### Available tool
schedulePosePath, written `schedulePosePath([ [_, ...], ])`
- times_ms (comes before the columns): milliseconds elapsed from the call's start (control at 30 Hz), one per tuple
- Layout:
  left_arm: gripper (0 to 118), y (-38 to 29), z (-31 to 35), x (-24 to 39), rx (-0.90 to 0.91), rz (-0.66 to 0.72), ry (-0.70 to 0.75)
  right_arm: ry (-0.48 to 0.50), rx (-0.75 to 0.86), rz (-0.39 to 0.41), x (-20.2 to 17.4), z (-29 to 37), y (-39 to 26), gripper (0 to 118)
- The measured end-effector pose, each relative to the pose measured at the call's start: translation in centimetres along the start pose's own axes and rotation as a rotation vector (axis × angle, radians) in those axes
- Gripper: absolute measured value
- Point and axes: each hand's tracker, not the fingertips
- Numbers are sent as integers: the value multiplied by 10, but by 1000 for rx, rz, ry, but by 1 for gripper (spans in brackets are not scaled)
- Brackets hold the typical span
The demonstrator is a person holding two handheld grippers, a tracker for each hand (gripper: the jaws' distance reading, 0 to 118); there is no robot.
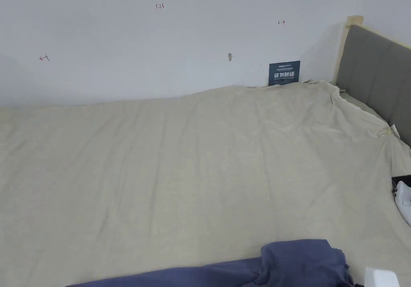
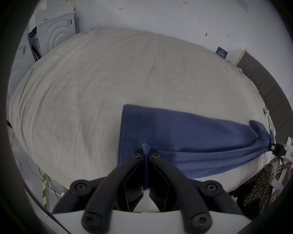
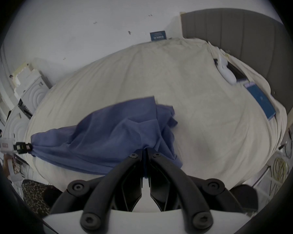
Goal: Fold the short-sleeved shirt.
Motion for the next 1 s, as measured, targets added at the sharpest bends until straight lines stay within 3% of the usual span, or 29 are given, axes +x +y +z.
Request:
schedulePosePath([
  [67, 1, -7, -9, -1, -12, -6, 12, -27, -23, -29, 0, -8, -6, 4],
  [200, 3, -14, -11, 1, -1, 26, 27, -63, -39, 5, -10, -12, -10, 5],
  [267, 21, -12, -5, 2, 22, 52, 21, -75, -30, 21, -15, -6, -6, 20],
  [300, 35, -10, -2, 2, 30, 61, 14, -87, -23, 33, -18, -1, -2, 36],
  [333, 61, -8, 3, 2, 41, 76, 9, -95, -8, 45, -21, 5, 2, 62],
  [367, 78, -4, 9, 4, 52, 93, 7, -114, 23, 68, -24, 12, 9, 76],
  [433, 98, 4, 25, 9, 100, 100, 2, -118, 102, 99, -33, 30, 24, 79],
  [733, 96, 62, 117, 50, 486, 22, -1, -51, 552, 189, -94, 130, 104, 79],
  [900, 80, 72, 141, 70, 664, -21, 50, -41, 673, 234, -121, 149, 116, 78],
  [933, 71, 72, 143, 73, 688, -29, 67, -50, 689, 244, -125, 150, 116, 72],
  [1000, 65, 70, 146, 79, 732, -61, 71, -54, 705, 262, -132, 149, 114, 62],
])
